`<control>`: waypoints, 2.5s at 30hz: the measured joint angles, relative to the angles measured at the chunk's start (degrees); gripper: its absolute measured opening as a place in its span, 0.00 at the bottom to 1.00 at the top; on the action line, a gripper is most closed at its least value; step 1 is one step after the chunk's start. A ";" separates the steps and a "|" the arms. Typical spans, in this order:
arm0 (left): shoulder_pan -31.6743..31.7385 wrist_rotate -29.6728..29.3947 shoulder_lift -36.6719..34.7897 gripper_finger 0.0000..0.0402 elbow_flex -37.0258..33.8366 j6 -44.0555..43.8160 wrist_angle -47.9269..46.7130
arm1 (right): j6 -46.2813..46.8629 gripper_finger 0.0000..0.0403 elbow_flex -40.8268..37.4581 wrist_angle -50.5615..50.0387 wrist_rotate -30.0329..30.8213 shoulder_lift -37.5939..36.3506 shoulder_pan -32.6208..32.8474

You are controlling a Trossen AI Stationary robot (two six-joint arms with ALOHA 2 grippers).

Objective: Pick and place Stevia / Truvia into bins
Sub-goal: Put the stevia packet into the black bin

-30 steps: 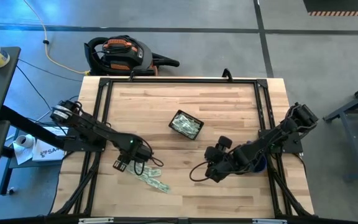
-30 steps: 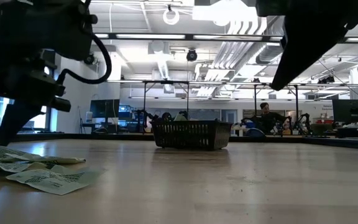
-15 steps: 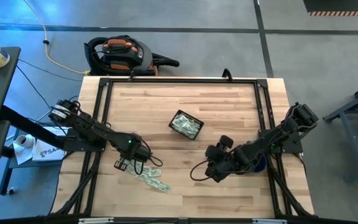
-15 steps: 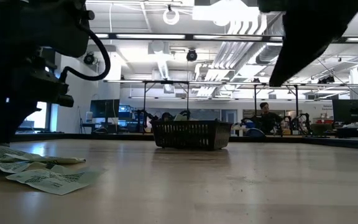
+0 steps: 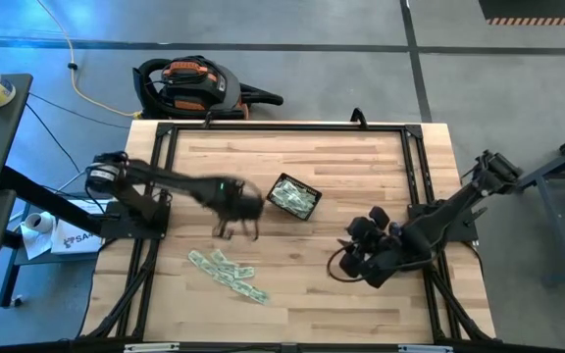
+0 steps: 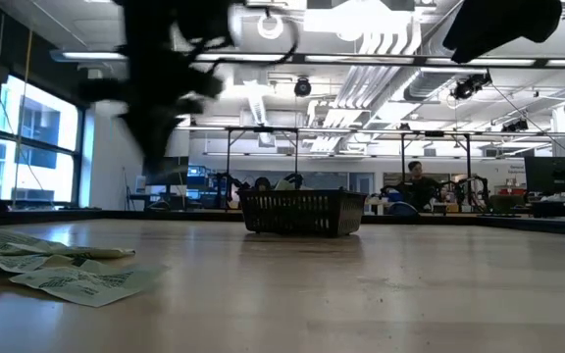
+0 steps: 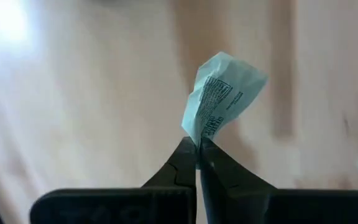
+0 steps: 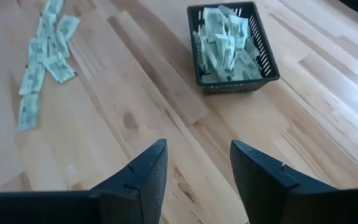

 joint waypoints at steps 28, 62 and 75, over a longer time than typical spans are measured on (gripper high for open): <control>11.05 5.74 21.24 0.23 21.24 12.65 10.74 | 3.42 0.34 -0.02 -1.19 0.85 -0.44 -1.50; -17.29 24.73 -11.03 0.51 -13.91 -20.53 -7.99 | -9.72 0.34 -0.06 -3.40 0.78 -0.40 -2.86; -23.83 17.83 -10.93 0.61 -24.28 -28.02 9.67 | -9.47 0.34 -0.07 -3.40 -2.21 -0.40 -4.04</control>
